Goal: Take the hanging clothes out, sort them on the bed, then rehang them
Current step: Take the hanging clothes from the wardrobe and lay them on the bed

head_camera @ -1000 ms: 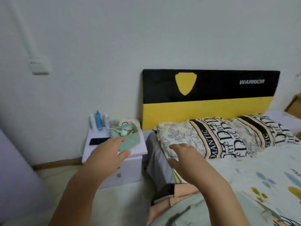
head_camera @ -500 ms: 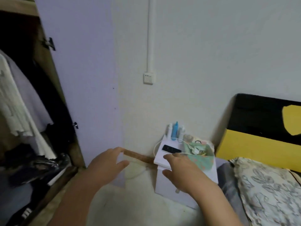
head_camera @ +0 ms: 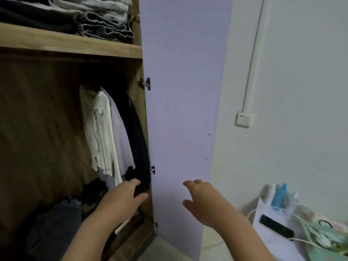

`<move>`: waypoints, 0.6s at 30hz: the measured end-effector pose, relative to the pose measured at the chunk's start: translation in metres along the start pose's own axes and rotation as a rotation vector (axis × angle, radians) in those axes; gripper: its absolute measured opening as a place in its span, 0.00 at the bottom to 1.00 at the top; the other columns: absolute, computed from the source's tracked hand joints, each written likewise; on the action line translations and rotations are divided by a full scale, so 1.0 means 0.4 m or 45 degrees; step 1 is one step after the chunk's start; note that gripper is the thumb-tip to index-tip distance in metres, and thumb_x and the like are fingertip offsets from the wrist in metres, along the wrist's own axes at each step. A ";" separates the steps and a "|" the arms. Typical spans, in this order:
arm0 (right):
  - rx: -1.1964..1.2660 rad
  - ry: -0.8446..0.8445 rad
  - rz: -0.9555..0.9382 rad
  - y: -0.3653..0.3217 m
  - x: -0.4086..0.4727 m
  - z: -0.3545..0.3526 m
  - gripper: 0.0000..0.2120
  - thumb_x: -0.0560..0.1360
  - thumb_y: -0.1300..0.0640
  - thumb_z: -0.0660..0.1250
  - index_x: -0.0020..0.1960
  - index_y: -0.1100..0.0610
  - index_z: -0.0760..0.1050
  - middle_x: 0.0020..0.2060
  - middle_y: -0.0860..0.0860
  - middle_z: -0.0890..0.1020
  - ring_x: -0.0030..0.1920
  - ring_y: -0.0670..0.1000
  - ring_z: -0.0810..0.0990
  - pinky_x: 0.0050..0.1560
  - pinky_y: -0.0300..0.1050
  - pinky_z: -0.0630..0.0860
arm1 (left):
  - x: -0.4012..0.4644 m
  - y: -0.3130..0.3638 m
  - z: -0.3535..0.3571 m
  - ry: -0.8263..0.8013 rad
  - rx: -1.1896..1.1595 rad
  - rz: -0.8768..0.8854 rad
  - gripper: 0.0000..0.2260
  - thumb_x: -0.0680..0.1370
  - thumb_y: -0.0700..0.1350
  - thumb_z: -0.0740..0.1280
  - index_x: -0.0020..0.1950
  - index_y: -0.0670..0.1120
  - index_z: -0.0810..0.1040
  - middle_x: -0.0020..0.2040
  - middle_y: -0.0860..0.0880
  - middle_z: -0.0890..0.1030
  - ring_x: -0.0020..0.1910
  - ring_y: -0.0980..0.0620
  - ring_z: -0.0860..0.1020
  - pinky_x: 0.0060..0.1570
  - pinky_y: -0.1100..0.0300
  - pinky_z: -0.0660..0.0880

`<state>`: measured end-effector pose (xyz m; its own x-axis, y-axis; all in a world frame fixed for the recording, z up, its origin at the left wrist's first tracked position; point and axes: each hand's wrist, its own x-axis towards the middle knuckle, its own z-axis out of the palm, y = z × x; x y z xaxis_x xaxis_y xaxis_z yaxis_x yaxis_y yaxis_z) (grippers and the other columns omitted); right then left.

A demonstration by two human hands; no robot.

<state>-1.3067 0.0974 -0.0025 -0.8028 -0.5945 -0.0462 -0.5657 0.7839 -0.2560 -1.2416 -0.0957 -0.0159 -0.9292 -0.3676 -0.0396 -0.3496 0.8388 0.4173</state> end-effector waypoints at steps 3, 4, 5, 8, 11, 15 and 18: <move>0.021 0.013 -0.088 -0.063 0.099 -0.001 0.20 0.80 0.54 0.57 0.71 0.55 0.61 0.67 0.54 0.68 0.67 0.56 0.66 0.66 0.50 0.67 | 0.055 -0.073 -0.041 0.011 0.000 -0.067 0.22 0.80 0.54 0.58 0.72 0.49 0.62 0.68 0.48 0.70 0.64 0.51 0.71 0.58 0.60 0.69; 0.034 0.024 -0.122 -0.082 0.133 -0.002 0.20 0.80 0.54 0.57 0.71 0.55 0.61 0.67 0.54 0.68 0.67 0.56 0.66 0.66 0.49 0.67 | 0.074 -0.092 -0.056 0.024 -0.001 -0.074 0.21 0.80 0.54 0.58 0.70 0.49 0.64 0.67 0.48 0.71 0.63 0.51 0.71 0.57 0.61 0.69; 0.054 0.028 -0.162 -0.098 0.168 -0.004 0.20 0.80 0.55 0.57 0.71 0.55 0.61 0.67 0.54 0.68 0.67 0.56 0.66 0.66 0.48 0.66 | 0.091 -0.107 -0.073 0.033 -0.005 -0.079 0.20 0.80 0.53 0.58 0.70 0.49 0.64 0.67 0.49 0.71 0.63 0.51 0.71 0.57 0.61 0.69; 0.092 0.050 -0.313 -0.137 0.280 -0.009 0.20 0.80 0.55 0.57 0.71 0.55 0.61 0.66 0.54 0.69 0.66 0.53 0.67 0.63 0.43 0.66 | 0.149 -0.141 -0.116 0.063 -0.059 -0.103 0.21 0.80 0.52 0.59 0.72 0.50 0.62 0.68 0.49 0.69 0.65 0.52 0.69 0.61 0.62 0.69; 0.103 0.099 -0.429 -0.168 0.392 -0.015 0.19 0.80 0.55 0.57 0.70 0.56 0.63 0.63 0.55 0.71 0.63 0.53 0.69 0.62 0.44 0.69 | 0.214 -0.177 -0.148 0.125 -0.127 -0.146 0.21 0.79 0.52 0.60 0.72 0.50 0.63 0.65 0.50 0.72 0.62 0.54 0.72 0.62 0.61 0.70; 0.111 0.140 -0.565 -0.197 0.537 -0.035 0.21 0.79 0.58 0.58 0.71 0.55 0.61 0.63 0.55 0.70 0.62 0.55 0.70 0.61 0.48 0.71 | 0.308 -0.214 -0.189 0.265 -0.146 -0.180 0.21 0.78 0.53 0.61 0.70 0.51 0.65 0.61 0.51 0.75 0.58 0.56 0.74 0.56 0.63 0.72; 0.161 0.163 -0.663 -0.221 0.635 -0.058 0.22 0.79 0.59 0.58 0.73 0.54 0.60 0.62 0.55 0.71 0.61 0.54 0.71 0.61 0.46 0.71 | 0.373 -0.232 -0.219 0.349 -0.176 -0.199 0.21 0.78 0.53 0.62 0.70 0.51 0.66 0.65 0.51 0.74 0.61 0.55 0.73 0.61 0.60 0.71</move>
<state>-1.4649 -0.1186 0.0308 -0.4436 -0.8653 0.2336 -0.8736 0.3593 -0.3281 -1.3373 -0.2634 0.0191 -0.7924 -0.5971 0.1248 -0.4480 0.7085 0.5452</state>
